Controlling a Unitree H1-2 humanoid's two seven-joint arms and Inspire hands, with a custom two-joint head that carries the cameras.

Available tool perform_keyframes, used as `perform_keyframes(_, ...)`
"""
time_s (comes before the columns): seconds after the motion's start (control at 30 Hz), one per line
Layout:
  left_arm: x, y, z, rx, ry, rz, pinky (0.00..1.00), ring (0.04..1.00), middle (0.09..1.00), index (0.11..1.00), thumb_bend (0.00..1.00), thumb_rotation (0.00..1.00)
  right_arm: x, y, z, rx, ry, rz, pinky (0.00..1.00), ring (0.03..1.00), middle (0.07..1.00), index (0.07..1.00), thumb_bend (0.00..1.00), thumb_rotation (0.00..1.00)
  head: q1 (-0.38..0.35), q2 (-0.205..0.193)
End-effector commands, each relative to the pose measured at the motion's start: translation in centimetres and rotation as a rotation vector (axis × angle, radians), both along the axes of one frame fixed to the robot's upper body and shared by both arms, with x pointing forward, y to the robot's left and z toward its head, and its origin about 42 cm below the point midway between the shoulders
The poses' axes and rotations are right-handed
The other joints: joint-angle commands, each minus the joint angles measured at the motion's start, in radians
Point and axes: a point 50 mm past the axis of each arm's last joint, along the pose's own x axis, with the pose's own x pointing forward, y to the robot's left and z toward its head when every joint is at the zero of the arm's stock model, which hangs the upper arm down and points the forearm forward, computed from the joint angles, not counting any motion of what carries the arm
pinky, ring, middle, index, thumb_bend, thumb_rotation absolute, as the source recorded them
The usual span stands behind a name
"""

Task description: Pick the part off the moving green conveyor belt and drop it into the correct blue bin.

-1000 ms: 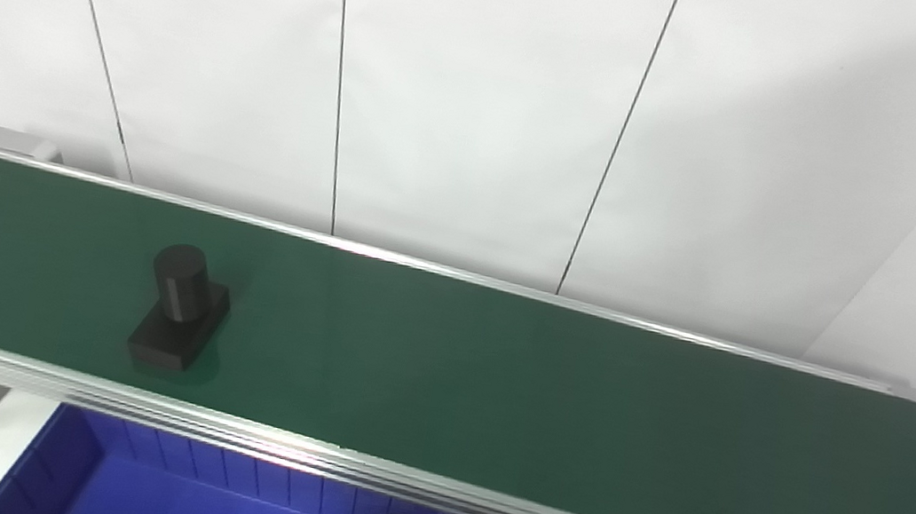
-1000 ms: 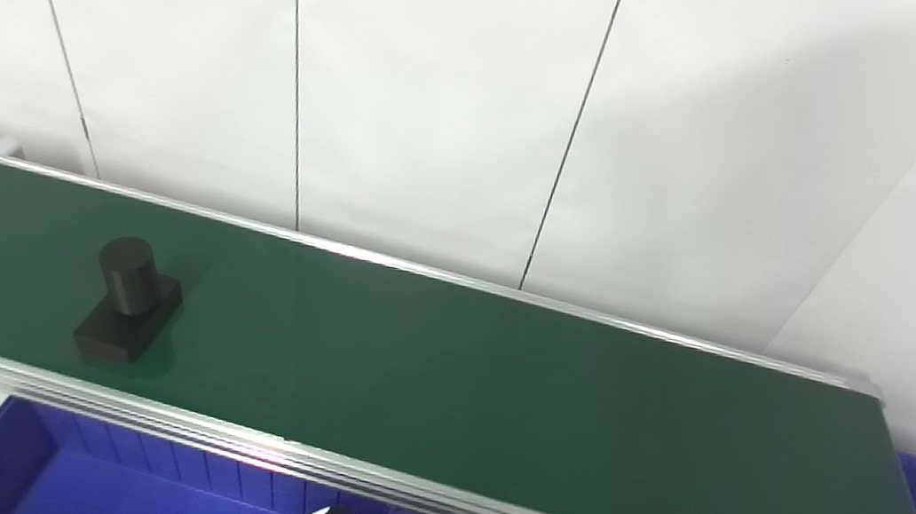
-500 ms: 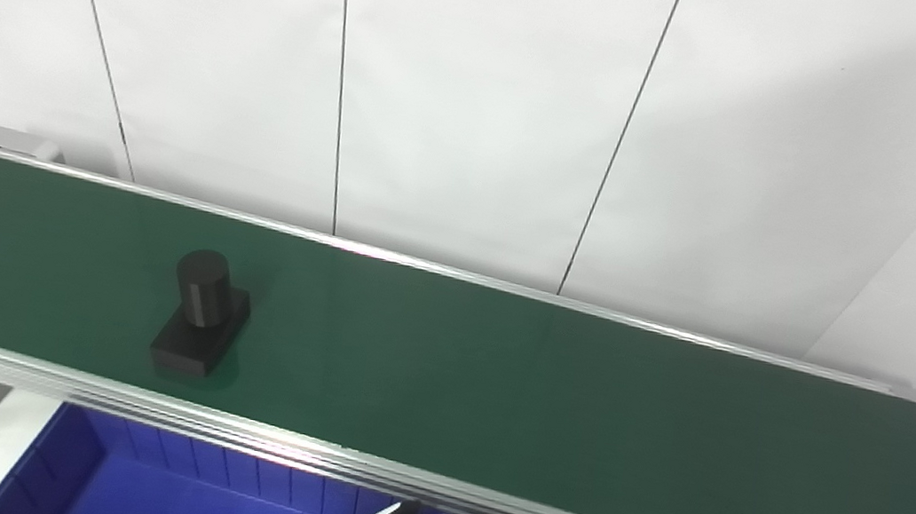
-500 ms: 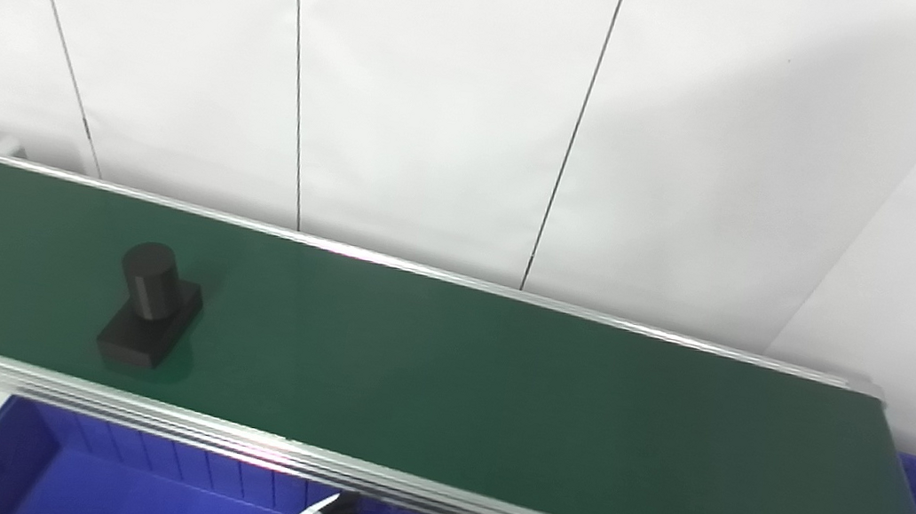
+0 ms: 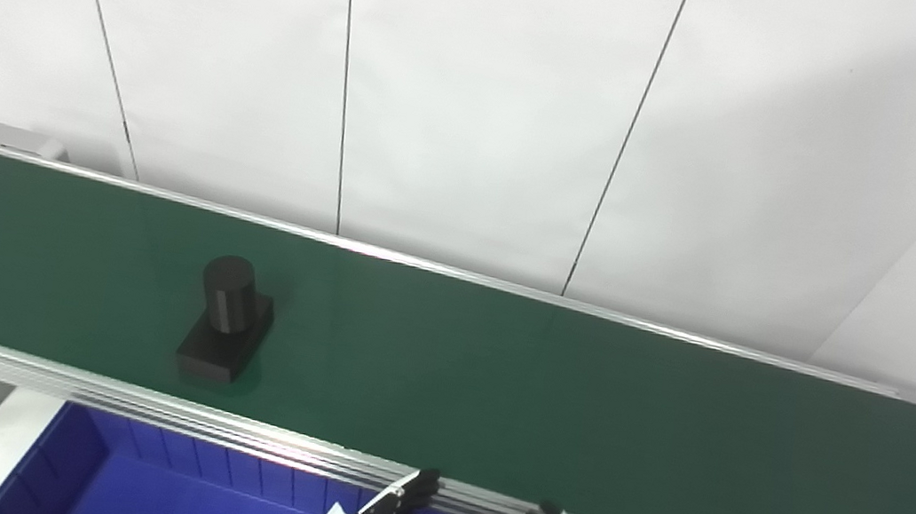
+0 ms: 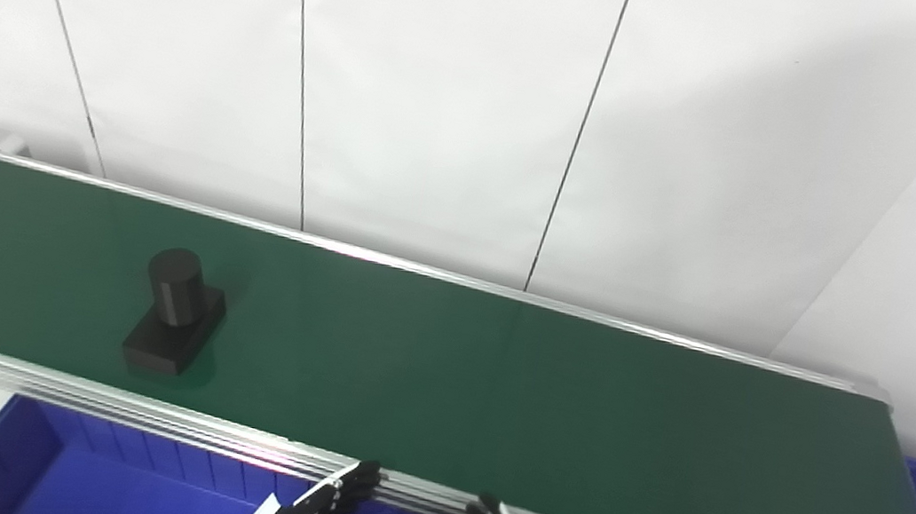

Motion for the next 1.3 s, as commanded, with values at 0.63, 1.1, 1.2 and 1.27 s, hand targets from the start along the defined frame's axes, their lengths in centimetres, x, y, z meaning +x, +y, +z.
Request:
perform_keyframes(0.63, 0.5, -2.6, 1.7, -0.09, -0.069, -0.011, 0.91, 0.947, 0.918, 0.918, 0.82, 1.0, 4.8, -1.3, 9.7, 0.034, -0.411, 0.053, 0.75, 0.806, 0.856, 0.909, 0.92, 0.96, 0.007, 0.018)
perform_keyframes(1.1, 0.3, -2.2, 1.5, -0.091, -0.057, -0.021, 0.92, 0.95, 0.917, 0.915, 0.82, 1.0, 10.6, -1.6, 10.8, -0.002, -0.456, 0.012, 0.75, 0.809, 0.863, 0.897, 0.8, 0.93, 0.009, 0.034)
perform_keyframes(1.2, 0.2, -1.9, 1.5, -0.086, -0.061, -0.019, 0.91, 0.944, 0.913, 0.916, 0.84, 1.0, 11.7, -1.4, 10.8, -0.002, -0.451, 0.003, 0.75, 0.805, 0.861, 0.895, 0.79, 0.92, 0.016, 0.038)
perform_keyframes(1.27, 0.1, -1.8, 1.5, -0.083, -0.062, -0.019, 0.92, 0.943, 0.91, 0.918, 0.84, 1.0, 12.3, -1.2, 10.8, 0.003, -0.444, 0.003, 0.75, 0.807, 0.861, 0.894, 0.8, 0.92, 0.017, 0.038)
